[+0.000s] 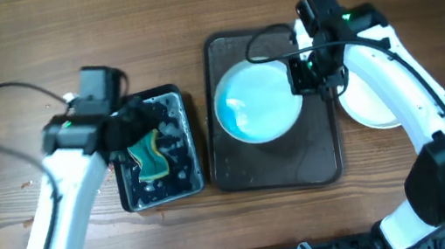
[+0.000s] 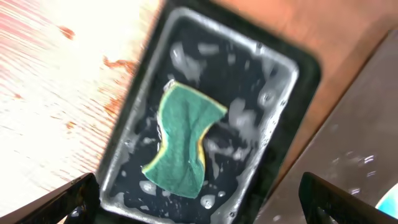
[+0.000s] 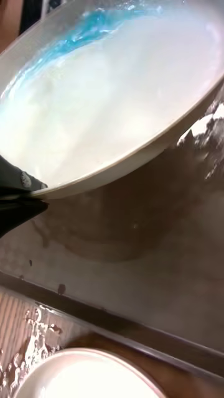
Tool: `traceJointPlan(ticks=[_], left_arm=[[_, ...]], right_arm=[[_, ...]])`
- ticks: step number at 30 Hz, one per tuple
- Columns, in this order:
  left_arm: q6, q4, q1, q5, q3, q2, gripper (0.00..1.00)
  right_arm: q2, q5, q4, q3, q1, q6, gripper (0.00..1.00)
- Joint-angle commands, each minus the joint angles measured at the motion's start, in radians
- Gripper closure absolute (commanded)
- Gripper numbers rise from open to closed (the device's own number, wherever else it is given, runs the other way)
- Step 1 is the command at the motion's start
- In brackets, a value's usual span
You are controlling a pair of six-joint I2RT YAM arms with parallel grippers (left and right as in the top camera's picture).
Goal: Clean dirty plates on tray and stack at the side
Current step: 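Return the sponge to the black tray with the left gripper, then lift the plate with the right gripper and tilt it over the sponge tray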
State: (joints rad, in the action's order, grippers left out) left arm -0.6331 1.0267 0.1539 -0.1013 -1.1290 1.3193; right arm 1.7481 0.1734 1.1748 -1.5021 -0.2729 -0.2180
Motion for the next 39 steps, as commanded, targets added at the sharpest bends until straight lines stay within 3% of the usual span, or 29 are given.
traceJointPlan(ticks=[1,6,11,13,23,39], left_arm=[[0.013,0.02,-0.111,0.004,-0.016,-0.141,0.0],[0.013,0.075,-0.21,0.003,-0.016,-0.262,0.0],[0.013,0.105,-0.224,0.003,-0.016,-0.306,0.0],[0.013,0.111,-0.224,0.003,-0.016,-0.303,0.0],[0.013,0.111,-0.224,0.003,-0.016,-0.29,0.0],[0.013,0.111,-0.224,0.003,-0.016,-0.29,0.0]], right_arm=[[-0.016,-0.064,0.013,-0.113,-0.112,-0.003,0.96],[0.015,-0.222,-0.135,-0.156,-0.325,-0.13,0.96],[0.048,-0.525,-0.257,-0.156,-0.509,-0.212,0.96],[0.048,-0.687,-0.309,-0.156,-0.581,-0.211,0.96],[0.048,-1.1,-0.356,-0.156,-0.782,-0.201,0.96],[0.048,-1.333,-0.352,-0.156,-0.943,-0.058,0.96]])
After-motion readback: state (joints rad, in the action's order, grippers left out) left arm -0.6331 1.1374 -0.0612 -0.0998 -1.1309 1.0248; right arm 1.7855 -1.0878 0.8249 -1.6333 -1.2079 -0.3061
